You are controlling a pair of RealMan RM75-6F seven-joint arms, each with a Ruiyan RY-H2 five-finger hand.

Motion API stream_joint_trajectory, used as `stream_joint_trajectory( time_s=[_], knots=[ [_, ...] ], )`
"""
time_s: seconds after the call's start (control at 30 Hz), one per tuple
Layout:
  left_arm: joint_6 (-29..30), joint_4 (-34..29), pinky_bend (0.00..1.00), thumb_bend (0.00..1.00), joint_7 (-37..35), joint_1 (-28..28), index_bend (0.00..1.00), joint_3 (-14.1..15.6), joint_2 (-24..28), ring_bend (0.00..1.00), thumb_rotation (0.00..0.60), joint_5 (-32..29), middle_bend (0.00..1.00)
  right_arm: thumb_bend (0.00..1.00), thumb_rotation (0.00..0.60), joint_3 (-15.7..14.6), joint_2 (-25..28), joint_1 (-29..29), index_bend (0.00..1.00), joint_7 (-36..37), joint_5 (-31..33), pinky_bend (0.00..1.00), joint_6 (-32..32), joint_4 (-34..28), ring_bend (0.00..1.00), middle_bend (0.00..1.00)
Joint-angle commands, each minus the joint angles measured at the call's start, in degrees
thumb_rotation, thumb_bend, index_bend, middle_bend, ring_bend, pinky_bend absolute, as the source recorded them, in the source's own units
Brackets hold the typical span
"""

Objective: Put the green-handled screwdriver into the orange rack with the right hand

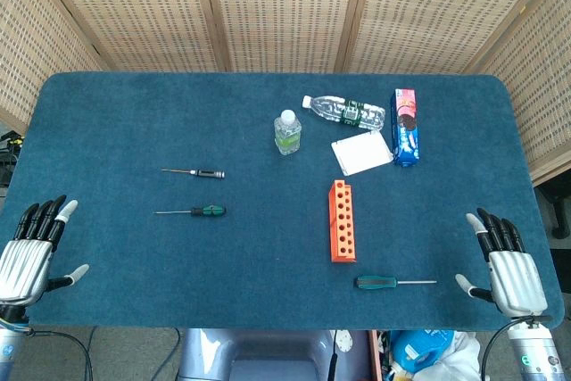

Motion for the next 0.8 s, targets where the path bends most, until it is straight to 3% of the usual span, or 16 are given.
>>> stream_joint_trajectory(
  time_s=[0.03,0.47,0.8],
  knots=[
    [-0.04,0.03,0.0,0.0,0.07,-0.01,0.0,0.04,-0.03,0.0,0.6,0.03,0.0,0.17,0.6,-0.13,0.04,0.0,0.0,0.17,-0.25,0.0,0.0,-0.09,0.0,0.0],
    [0.57,-0.6,0.0,0.0,0.17,0.13,0.0,-0.07,0.24,0.0,0.6,0.3,0.0,0.17,0.6,-1.85,0.33,-0.17,0.0,0.09,-2.81,0.0,-0.39,-2.29,0.0,0.0],
    [0.64,-0.8,0.0,0.0,-0.13,0.16,0.0,-0.05,0.42,0.0,0.6,0.41,0.0,0.17,0.6,-3.74,-3.96,0.81,0.17,-5.43,-4.89,0.0,-3.32,-6.41,0.0,0.0]
  ],
)
